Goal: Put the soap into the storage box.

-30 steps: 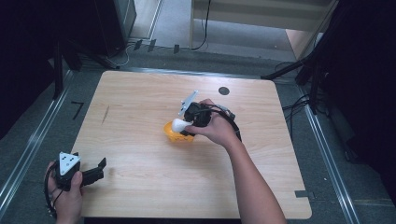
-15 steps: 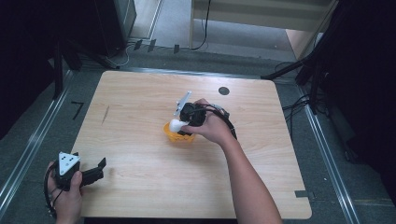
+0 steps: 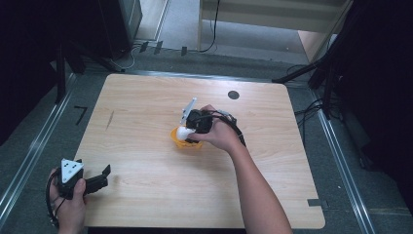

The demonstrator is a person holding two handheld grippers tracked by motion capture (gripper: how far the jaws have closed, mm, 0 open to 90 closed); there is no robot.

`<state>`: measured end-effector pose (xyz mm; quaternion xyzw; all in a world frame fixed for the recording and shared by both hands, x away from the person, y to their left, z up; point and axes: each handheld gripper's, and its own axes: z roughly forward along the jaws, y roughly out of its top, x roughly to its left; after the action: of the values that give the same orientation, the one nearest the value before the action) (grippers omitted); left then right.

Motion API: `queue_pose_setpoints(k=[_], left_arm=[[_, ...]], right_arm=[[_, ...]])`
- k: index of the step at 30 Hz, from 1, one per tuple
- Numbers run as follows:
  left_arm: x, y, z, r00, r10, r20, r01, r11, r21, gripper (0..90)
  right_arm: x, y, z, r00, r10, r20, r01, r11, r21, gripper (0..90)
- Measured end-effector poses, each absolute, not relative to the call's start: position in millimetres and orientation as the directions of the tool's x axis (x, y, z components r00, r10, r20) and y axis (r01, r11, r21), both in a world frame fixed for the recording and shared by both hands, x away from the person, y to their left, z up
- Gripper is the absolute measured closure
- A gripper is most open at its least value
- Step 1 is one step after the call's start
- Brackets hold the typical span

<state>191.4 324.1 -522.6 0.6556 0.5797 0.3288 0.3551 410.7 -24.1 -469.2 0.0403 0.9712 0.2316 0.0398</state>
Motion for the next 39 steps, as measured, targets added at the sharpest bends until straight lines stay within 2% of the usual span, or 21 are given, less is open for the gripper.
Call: queue_pose_setpoints(k=[2, 4, 10, 29, 39], left_arm=[[191.4, 324.0, -522.5, 0.110, 0.994, 0.019, 0.527, -0.075, 0.847, 3.3], [191.4, 324.0, -522.5, 0.109, 0.994, 0.020, 0.527, -0.075, 0.847, 3.3], [191.3, 324.1, -522.5, 0.109, 0.994, 0.018, 0.526, -0.073, 0.847, 3.3], [191.6, 323.7, -522.7, 0.108, 0.994, 0.023, 0.527, -0.077, 0.846, 3.4], [191.8, 323.0, -522.9, 0.106, 0.994, 0.027, 0.524, -0.078, 0.848, 3.4]], right_arm=[[410.8, -23.6, -470.1, -0.993, 0.108, -0.051, 0.073, 0.890, 0.451, 47.4], [411.3, -25.5, -465.5, -0.991, 0.131, -0.026, 0.101, 0.864, 0.494, 42.3], [409.3, -32.3, -454.7, -0.988, 0.153, -0.018, 0.122, 0.848, 0.516, 39.7], [395.4, -81.8, -448.3, -0.946, 0.324, 0.011, 0.259, 0.736, 0.626, 36.3], [384.1, -113.5, -453.7, -0.918, 0.395, 0.039, 0.325, 0.692, 0.645, 35.4]])
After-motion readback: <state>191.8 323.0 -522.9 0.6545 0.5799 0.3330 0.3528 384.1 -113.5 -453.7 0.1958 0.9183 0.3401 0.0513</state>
